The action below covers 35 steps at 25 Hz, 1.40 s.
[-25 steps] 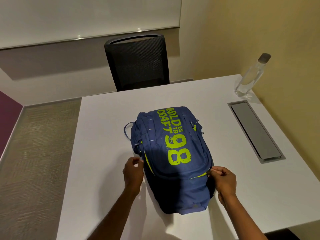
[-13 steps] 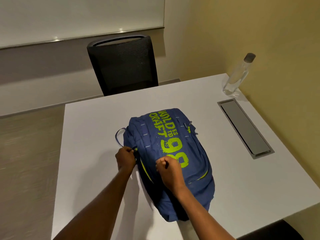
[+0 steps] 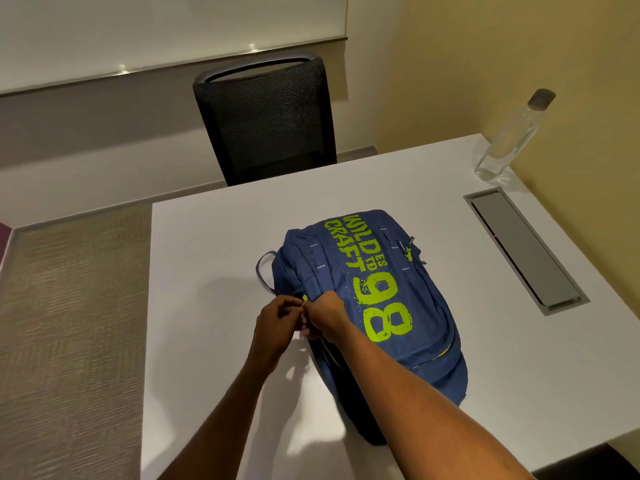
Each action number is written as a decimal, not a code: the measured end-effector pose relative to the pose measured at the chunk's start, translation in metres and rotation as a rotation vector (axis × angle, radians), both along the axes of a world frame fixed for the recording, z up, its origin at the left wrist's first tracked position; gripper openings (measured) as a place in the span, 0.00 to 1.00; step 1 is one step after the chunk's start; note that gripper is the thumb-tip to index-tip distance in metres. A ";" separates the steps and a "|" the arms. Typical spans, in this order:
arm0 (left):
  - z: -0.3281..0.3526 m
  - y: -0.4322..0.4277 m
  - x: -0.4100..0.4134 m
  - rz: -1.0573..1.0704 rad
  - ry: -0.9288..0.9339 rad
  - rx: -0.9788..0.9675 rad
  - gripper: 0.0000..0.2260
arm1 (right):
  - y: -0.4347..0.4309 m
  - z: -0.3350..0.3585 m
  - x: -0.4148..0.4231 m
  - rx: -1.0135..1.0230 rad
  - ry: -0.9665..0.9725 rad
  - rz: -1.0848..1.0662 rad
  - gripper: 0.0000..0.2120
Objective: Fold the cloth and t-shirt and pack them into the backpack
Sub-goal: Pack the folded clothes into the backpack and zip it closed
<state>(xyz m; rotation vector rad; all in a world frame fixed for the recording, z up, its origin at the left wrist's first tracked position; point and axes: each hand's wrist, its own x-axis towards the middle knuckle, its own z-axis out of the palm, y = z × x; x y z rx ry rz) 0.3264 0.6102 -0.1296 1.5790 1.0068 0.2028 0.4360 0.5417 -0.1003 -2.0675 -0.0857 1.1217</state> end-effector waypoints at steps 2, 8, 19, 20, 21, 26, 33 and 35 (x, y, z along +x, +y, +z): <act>-0.002 0.011 0.013 0.042 0.062 0.000 0.11 | 0.000 0.005 0.001 -0.049 -0.066 0.118 0.09; -0.023 0.025 0.065 0.166 0.321 -0.062 0.17 | -0.015 -0.006 -0.001 -0.065 -0.305 0.323 0.16; -0.017 0.022 0.076 0.329 0.418 0.014 0.20 | -0.059 0.006 -0.030 -0.273 -0.475 0.523 0.17; -0.019 0.021 0.076 0.337 0.415 0.013 0.22 | -0.068 0.008 -0.033 -0.301 -0.472 0.546 0.18; -0.019 0.020 0.076 0.346 0.411 0.008 0.22 | -0.079 0.010 -0.037 -0.320 -0.459 0.559 0.18; -0.025 0.012 0.073 0.376 0.376 -0.026 0.16 | -0.137 0.012 -0.056 -0.344 -0.470 0.550 0.14; 0.013 -0.079 0.005 0.133 0.262 -0.004 0.11 | -0.145 0.009 -0.055 -0.201 -0.454 0.491 0.15; 0.014 -0.095 -0.004 0.093 0.303 -0.080 0.13 | -0.147 0.009 -0.055 -0.138 -0.447 0.480 0.15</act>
